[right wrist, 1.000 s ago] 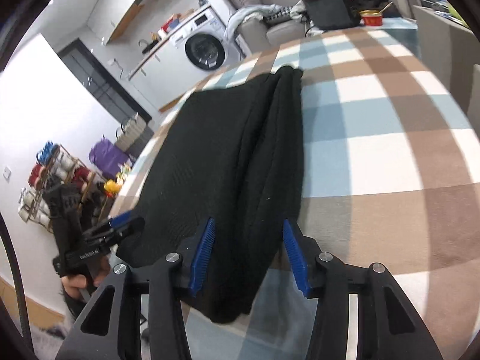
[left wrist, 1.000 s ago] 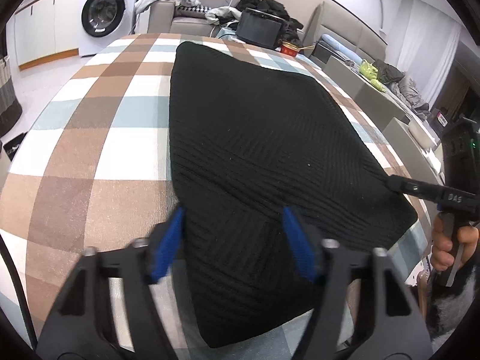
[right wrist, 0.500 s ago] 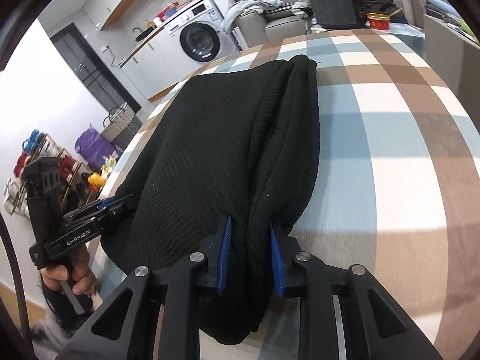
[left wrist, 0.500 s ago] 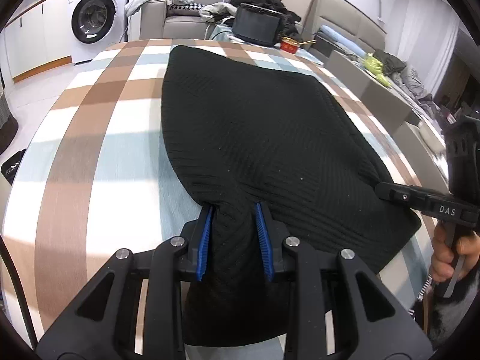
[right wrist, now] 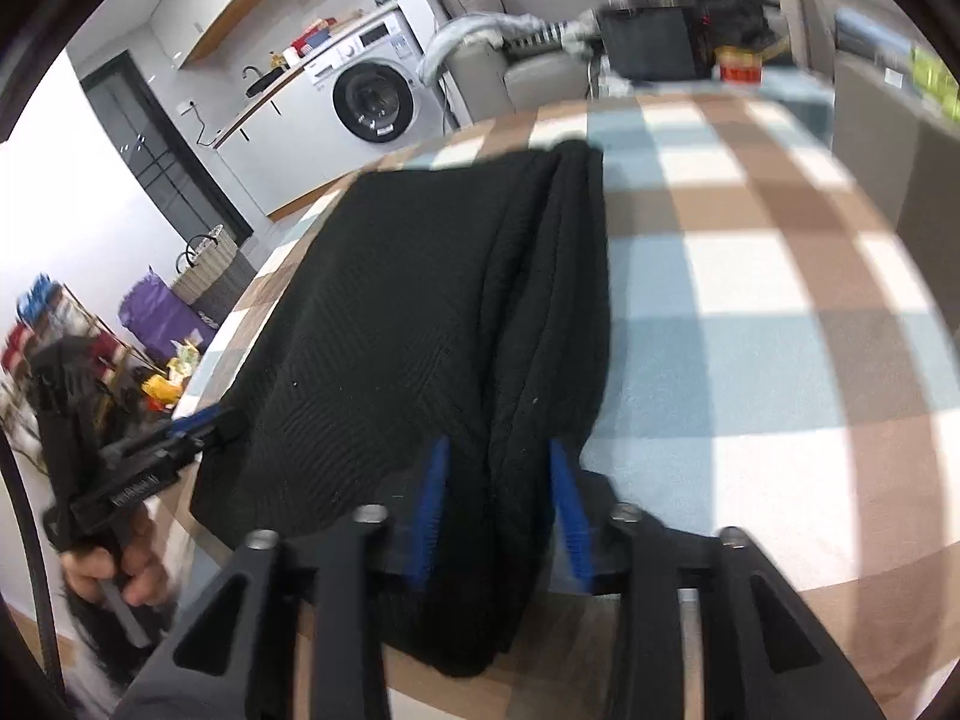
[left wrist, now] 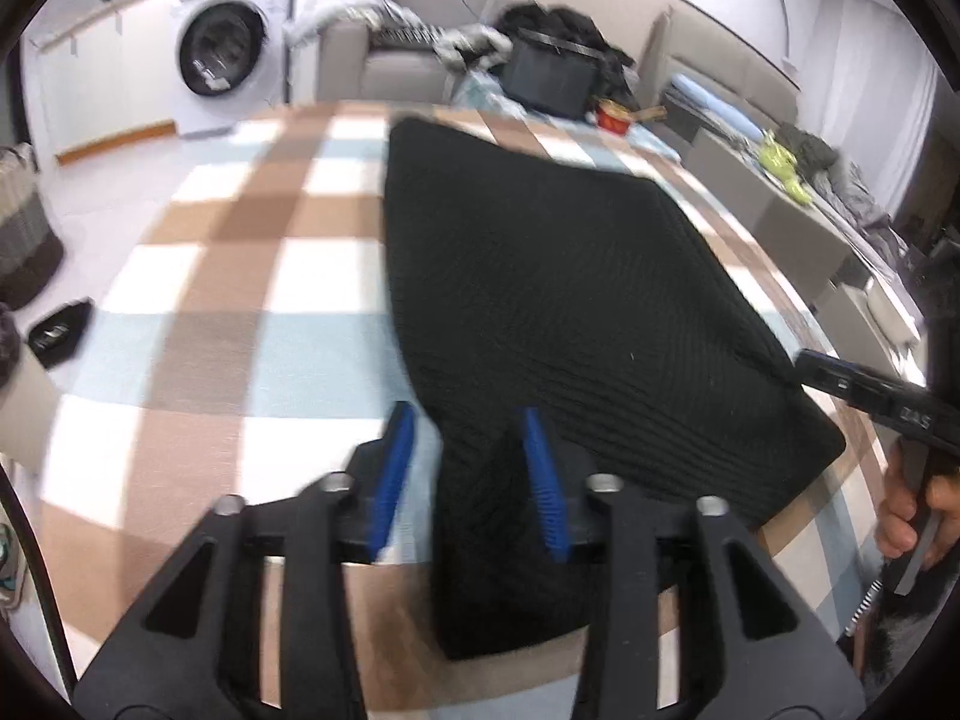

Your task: Fold small clothes

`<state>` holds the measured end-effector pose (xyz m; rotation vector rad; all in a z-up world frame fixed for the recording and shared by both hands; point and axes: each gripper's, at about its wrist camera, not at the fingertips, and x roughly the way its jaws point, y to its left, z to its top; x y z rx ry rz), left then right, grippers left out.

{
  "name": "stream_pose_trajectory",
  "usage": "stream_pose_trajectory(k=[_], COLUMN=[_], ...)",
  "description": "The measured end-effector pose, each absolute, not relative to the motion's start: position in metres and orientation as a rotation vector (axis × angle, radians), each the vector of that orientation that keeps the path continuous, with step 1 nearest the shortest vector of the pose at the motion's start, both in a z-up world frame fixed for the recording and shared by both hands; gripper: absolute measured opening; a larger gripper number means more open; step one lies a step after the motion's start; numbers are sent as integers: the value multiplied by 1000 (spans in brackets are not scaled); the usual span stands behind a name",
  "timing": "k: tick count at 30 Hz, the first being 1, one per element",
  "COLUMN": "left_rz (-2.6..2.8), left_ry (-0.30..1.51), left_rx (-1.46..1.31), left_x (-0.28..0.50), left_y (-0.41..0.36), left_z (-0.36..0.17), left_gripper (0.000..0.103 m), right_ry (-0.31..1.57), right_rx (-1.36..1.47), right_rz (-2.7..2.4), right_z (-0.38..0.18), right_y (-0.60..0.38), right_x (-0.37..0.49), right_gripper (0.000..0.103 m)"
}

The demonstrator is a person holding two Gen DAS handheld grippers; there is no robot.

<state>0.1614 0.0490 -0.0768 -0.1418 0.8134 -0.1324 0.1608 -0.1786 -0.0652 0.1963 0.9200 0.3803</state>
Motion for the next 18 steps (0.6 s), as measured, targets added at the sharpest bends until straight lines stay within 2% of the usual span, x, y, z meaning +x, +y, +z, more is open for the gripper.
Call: stream_pose_trajectory(k=[1,2,3,4,5,6,7,8,18], left_rz=[-118,-106,-94,-89,-92,-104,-107,-107,-108], left_ry=[779,746,709,665,642,613,596,576,512], left_rx=[-131,-125,-119,-115,-114,-110,-105,-98,-71], left_x=[154,147,140,131,126,119,114,110,98], left_y=[51,52,53,54,54,52,52,50,33], left_z=[-71,-65,-59,-53,-49,-45,-43,-40,-43], left_gripper=[61,77,83,88,90,92,100,103,103], right_ry=[887,865,840,808,781,754,722,691,585], right_rx=[172,157,148,147,144,141,134,128,47], right_rz=[390,402,414,426,430,432,439,445,476], right_z=[-58,-53,-48,-43,-38,-34,-30,-26,-27], right_y=[-179,-180,-181,-182,-183,-183,-183,-184,-170], right_x=[154,149,145,140,136,132,129,126,117], right_gripper=[52,62,75,82,93,98,103,103,103])
